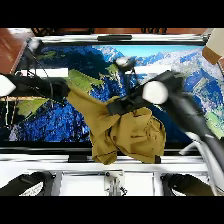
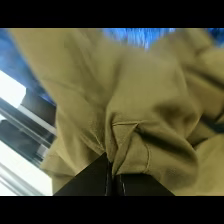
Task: Fold the shirts.
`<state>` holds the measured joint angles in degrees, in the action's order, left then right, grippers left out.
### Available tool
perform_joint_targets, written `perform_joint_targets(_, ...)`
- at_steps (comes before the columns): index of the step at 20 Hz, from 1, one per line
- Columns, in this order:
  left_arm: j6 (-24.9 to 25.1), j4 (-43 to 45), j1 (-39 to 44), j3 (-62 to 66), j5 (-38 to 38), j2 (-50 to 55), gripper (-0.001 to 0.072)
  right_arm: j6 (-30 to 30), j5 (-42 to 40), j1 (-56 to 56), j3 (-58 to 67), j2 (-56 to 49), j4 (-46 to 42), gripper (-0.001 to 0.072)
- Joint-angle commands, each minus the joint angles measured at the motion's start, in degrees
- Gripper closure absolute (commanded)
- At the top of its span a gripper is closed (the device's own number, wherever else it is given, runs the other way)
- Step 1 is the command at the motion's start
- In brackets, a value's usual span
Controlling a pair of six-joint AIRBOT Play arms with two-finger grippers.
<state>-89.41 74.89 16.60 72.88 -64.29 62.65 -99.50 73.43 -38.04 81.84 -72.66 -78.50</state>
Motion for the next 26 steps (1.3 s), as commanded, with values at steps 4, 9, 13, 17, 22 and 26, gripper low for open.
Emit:
perform_joint_targets(4, -10.08, 1.42, -2.45, -6.88, -0.02, 4.55, -0.0013, 4.50, 0.85, 2.73, -0.61, -7.82, 3.23, 0.0178)
perform_joint_targets(9, -3.91, -1.86, -2.27, -4.42, -20.06, 4.35, -0.0013, 4.79, 17.92, 11.58, 2.67, 5.11, -10.82, 0.0171)
perform_joint_targets(13, -3.65, -9.35, 1.49, -14.14, -13.60, 4.37, -0.0013, 4.83, 11.76, 18.40, -13.38, 14.80, -5.90, 0.0170)
perform_joint_targets(17, -3.67, -19.26, 6.32, -23.26, 5.05, 5.44, -0.0013, 6.25, 4.28, 18.51, -33.92, 16.39, 11.50, 0.0170)
perform_joint_targets(22, -3.65, -24.59, 10.58, -23.67, 15.93, 11.45, -0.0011, 9.92, -1.57, 18.51, -42.82, 16.33, 19.26, 0.0170)
perform_joint_targets(26, -3.61, -24.55, 9.42, -23.56, 18.23, 14.14, 0.0277, 16.55, -1.11, 17.75, -43.65, 16.33, 19.02, 0.0170)
